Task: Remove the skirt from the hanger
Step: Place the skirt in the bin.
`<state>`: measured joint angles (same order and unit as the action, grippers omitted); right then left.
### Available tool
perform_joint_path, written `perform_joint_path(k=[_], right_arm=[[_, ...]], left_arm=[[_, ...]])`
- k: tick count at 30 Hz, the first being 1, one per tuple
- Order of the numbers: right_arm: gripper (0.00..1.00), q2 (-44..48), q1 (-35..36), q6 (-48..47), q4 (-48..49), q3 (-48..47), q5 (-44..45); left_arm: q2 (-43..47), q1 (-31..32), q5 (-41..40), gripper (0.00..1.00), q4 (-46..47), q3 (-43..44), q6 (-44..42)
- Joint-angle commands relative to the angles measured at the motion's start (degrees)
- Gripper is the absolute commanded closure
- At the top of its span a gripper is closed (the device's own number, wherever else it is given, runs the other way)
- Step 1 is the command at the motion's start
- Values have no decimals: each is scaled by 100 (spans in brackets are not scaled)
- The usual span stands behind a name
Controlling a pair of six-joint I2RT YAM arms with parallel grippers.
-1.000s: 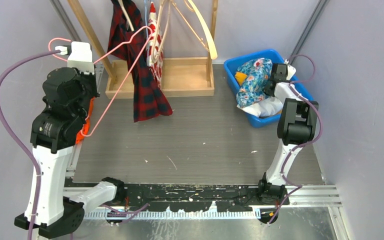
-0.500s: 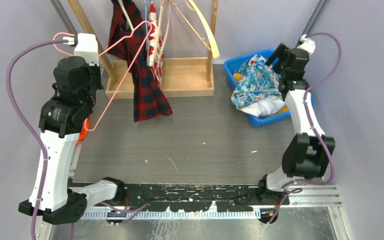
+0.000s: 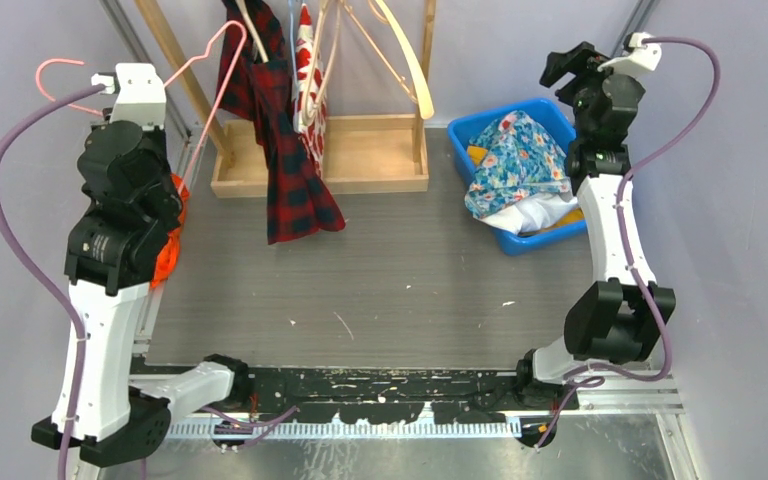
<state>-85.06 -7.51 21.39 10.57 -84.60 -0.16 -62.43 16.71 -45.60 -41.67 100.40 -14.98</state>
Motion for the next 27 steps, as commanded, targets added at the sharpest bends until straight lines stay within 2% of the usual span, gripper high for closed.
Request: perform_joint_path(k=[1, 8, 15, 23, 27], right_arm=[[18, -279, 35, 208, 565, -471, -157], [19, -910, 37, 285, 729, -1296, -268], [19, -1545, 39, 524, 946, -1984, -380], [19, -1720, 36, 620, 974, -2082, -392], [20, -1790, 31, 726, 981, -2100, -383]], left_arm=[[-142, -47, -998, 100, 1317, -246, -1226], [-917, -111, -1252, 100, 2025, 139, -1541], [-1919, -293, -1300, 100, 2211, 752, -1664], [-2189, -542, -1210, 100, 2579, 938, -2006], [-2001, -588, -1231, 100, 2630, 696, -2063]])
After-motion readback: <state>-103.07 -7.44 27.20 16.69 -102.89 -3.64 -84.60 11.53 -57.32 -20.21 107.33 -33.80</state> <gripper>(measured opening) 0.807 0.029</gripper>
